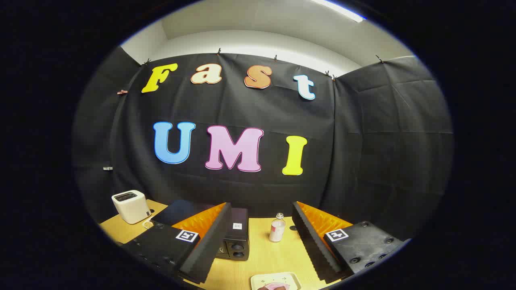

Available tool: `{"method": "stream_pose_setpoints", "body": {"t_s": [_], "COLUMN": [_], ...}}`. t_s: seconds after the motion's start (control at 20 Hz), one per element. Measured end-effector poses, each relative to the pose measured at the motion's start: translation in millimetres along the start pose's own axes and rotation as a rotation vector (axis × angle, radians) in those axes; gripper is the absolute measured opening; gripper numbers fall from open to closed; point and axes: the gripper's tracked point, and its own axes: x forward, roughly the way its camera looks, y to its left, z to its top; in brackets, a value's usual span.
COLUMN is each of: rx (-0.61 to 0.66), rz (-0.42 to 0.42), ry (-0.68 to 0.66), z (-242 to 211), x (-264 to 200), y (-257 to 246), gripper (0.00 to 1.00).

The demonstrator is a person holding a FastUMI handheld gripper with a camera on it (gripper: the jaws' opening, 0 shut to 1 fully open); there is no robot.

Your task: Open the toaster oven, put the food inside, and close the toaster oven door.

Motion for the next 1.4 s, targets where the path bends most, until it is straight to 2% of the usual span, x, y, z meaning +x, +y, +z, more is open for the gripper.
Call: {"method": "stream_pose_setpoints", "body": {"t_s": [0.85,1.2,1.4], "rx": [-0.001,0.041,0.06], "rz": [0.008,0.077,0.08], "ry": [-0.002,-0.01,0.007], "z": [-3,-15,-40], "x": [-3,10,24], "y": [16,95,145], "gripper": [0.98,0.98,0.98]}}
